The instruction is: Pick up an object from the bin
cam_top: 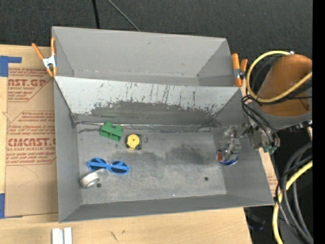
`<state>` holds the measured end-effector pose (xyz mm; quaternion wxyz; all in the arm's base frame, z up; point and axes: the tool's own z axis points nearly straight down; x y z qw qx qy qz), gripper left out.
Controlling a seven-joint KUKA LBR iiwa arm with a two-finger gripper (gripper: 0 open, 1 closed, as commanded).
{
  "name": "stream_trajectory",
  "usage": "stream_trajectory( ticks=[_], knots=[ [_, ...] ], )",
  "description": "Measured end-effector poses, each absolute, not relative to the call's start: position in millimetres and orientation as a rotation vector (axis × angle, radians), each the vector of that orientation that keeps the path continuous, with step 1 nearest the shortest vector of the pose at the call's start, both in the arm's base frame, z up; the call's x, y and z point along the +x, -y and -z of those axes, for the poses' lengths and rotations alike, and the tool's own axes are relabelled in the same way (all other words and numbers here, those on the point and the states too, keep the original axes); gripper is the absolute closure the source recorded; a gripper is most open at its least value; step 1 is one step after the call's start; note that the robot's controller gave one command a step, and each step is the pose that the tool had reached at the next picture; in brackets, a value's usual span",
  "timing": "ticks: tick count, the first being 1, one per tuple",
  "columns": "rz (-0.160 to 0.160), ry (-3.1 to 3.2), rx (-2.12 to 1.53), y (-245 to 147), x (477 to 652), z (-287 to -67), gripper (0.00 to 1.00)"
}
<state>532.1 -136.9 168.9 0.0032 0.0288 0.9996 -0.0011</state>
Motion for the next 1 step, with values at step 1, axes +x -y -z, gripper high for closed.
stream_trajectory(
  ticks=[1],
  knots=[
    [0.006, -3.13, 0.065, 146.0, 545.8, -236.9, 1.0]
  ],
)
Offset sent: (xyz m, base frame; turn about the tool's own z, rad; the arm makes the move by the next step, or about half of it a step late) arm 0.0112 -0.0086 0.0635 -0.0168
